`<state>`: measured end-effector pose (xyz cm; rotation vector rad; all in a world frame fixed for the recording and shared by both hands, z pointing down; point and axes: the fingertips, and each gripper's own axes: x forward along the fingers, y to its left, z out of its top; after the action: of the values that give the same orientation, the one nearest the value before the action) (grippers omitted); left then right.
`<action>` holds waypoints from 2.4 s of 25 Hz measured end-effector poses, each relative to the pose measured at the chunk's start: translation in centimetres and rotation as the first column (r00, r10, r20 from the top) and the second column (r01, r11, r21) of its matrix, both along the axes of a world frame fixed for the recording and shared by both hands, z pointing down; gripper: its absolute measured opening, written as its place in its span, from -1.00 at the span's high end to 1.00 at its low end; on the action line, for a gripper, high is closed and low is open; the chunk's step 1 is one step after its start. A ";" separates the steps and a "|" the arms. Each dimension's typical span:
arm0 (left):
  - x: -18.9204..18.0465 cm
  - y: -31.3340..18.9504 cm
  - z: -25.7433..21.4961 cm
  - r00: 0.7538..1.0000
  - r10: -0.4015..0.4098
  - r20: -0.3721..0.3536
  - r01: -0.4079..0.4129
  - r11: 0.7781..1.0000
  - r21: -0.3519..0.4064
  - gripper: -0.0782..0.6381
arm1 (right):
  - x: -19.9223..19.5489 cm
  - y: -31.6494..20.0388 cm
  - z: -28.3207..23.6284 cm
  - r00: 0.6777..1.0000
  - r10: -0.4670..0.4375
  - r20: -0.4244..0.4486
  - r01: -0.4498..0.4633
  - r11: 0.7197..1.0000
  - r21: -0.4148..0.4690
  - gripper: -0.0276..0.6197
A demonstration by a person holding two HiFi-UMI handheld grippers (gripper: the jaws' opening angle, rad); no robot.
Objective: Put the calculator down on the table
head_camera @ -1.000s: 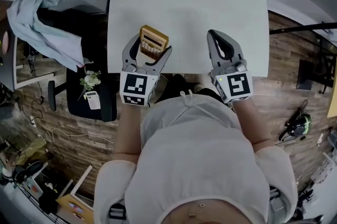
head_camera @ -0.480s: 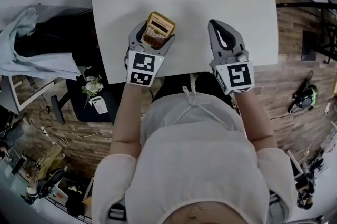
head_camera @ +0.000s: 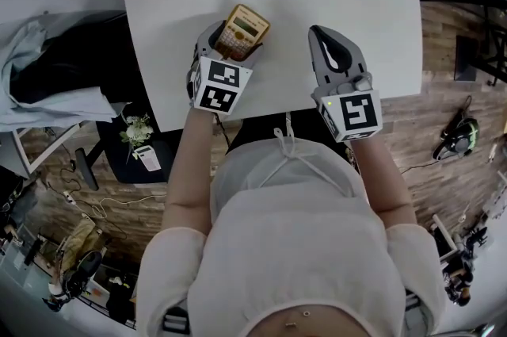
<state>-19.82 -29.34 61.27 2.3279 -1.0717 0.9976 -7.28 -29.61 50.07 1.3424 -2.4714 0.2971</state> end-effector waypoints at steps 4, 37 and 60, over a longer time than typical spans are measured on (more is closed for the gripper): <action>0.2 -0.4 1.1 1.000 -0.018 0.020 0.018 0.999 -0.034 -0.33 | 0.6 -0.5 0.4 1.000 0.012 0.001 -0.012 1.000 -0.011 0.90; -2.6 -1.0 -14.0 0.975 -0.169 -0.145 0.212 0.906 0.366 0.45 | 1.4 0.3 -7.2 0.999 -0.003 0.040 -0.002 0.994 0.109 0.90; -6.7 3.9 -28.8 0.949 -0.134 -0.285 0.290 0.725 0.625 0.73 | -1.5 1.9 -15.3 0.991 -0.120 0.052 0.097 0.943 0.317 0.91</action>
<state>-26.56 -25.39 32.48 2.6579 -1.7682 0.2541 -8.74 -27.75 34.74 1.3224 -2.7276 -0.0827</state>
